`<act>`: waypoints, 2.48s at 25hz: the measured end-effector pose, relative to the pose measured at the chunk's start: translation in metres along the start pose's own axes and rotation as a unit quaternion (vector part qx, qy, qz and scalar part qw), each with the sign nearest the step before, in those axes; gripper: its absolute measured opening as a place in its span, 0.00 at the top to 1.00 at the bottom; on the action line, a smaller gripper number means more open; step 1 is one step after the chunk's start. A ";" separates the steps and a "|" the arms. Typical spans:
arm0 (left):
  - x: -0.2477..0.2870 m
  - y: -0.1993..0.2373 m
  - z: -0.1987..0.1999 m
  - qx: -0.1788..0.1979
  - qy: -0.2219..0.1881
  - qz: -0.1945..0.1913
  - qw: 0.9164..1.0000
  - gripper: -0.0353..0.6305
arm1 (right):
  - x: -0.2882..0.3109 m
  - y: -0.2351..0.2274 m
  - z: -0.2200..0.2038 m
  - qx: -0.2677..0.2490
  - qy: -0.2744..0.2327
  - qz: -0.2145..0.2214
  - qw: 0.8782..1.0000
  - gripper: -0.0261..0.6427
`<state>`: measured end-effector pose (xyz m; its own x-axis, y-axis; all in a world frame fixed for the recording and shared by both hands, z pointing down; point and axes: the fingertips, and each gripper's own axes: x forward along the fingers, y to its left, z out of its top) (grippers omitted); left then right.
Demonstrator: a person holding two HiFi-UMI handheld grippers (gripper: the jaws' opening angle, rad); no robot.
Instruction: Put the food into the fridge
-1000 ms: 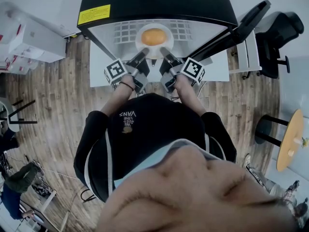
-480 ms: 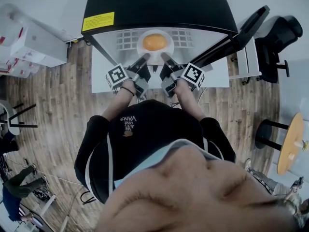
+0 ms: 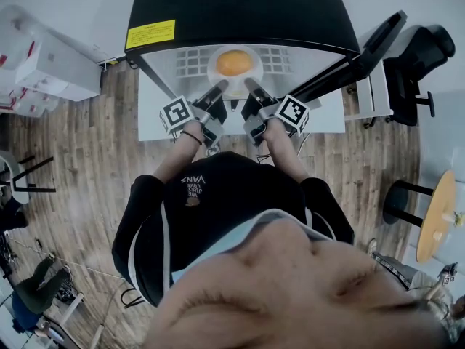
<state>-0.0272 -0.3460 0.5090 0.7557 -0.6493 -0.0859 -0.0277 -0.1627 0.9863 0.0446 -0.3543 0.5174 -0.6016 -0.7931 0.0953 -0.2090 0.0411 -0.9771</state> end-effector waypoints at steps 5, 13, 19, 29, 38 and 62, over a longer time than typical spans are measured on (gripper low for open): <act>-0.002 0.002 0.003 0.003 -0.003 0.002 1.000 0.84 | 0.003 -0.001 0.008 -0.008 -0.012 -0.006 1.000 0.92; -0.009 0.000 0.005 -0.004 -0.010 -0.008 1.000 0.84 | 0.009 0.003 0.018 -0.012 -0.025 0.001 1.000 0.92; -0.008 -0.003 -0.010 -0.009 0.012 -0.015 1.000 0.84 | 0.012 0.004 0.018 -0.016 -0.022 -0.002 1.000 0.92; -0.004 0.000 -0.012 -0.027 0.006 -0.013 1.000 0.90 | 0.013 0.004 0.019 -0.026 -0.016 -0.003 1.000 0.92; -0.003 -0.003 -0.008 -0.049 -0.009 -0.023 0.998 0.90 | 0.013 0.006 0.019 -0.029 -0.019 0.004 0.999 0.89; -0.004 -0.002 0.001 -0.058 -0.036 -0.024 0.997 0.91 | -0.005 0.015 0.004 -0.143 0.015 0.002 0.990 0.74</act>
<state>-0.0312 -0.3437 0.5070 0.7052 -0.6951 -0.1398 0.0863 -0.1115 0.9900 0.0474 -0.3520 0.5018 -0.6243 -0.7746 0.1013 -0.4138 0.2179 -0.8839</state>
